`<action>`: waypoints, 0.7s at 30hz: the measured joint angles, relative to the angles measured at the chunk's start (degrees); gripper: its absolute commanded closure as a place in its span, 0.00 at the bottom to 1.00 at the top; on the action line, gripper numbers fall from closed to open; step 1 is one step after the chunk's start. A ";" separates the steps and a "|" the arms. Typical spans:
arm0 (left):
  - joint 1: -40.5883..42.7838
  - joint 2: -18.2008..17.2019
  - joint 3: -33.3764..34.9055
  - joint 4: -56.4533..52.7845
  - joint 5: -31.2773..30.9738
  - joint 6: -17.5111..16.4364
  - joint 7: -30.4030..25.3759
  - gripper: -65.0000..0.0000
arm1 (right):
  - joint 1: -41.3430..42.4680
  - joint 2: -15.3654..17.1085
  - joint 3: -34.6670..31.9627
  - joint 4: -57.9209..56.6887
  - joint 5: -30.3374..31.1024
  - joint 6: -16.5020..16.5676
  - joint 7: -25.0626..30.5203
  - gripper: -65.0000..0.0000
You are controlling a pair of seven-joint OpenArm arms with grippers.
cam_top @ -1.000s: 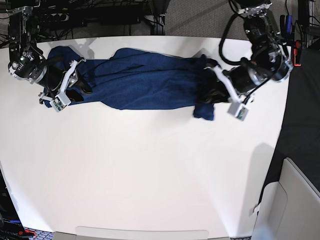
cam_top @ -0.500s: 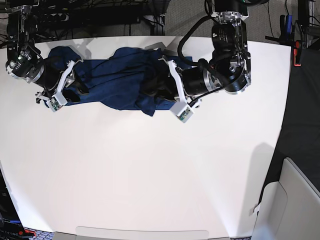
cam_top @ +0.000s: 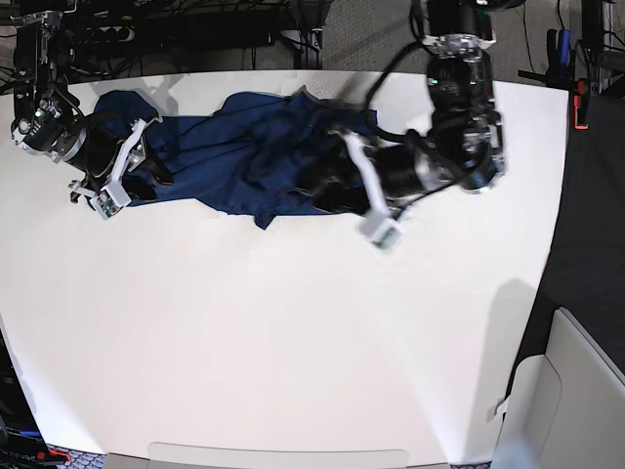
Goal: Fold the T-shirt properly
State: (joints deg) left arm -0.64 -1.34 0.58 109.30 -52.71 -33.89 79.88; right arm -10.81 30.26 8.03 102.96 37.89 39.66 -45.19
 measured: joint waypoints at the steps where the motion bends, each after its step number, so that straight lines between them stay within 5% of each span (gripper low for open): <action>1: 0.00 -1.44 -2.21 0.63 -0.02 0.02 -0.39 0.60 | -0.15 -0.04 0.48 0.00 0.00 0.04 0.00 0.70; 10: 4.09 -7.80 -8.04 -1.62 0.87 0.02 -0.42 0.59 | -5.62 0.20 12.85 0.04 0.17 0.02 -0.28 0.70; 16: 5.75 -7.08 -7.91 -5.97 0.46 0.17 -0.39 0.59 | -5.42 0.00 21.75 -3.74 -2.91 0.00 -12.66 0.69; 21: 5.97 -5.68 -7.76 -6.32 0.42 0.20 -0.42 0.59 | -2.03 -3.04 21.81 -8.79 -5.60 0.04 -14.56 0.69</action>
State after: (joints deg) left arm 5.32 -7.03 -7.18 102.98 -52.29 -33.69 79.46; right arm -12.84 27.22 29.85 94.17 32.29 39.70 -59.75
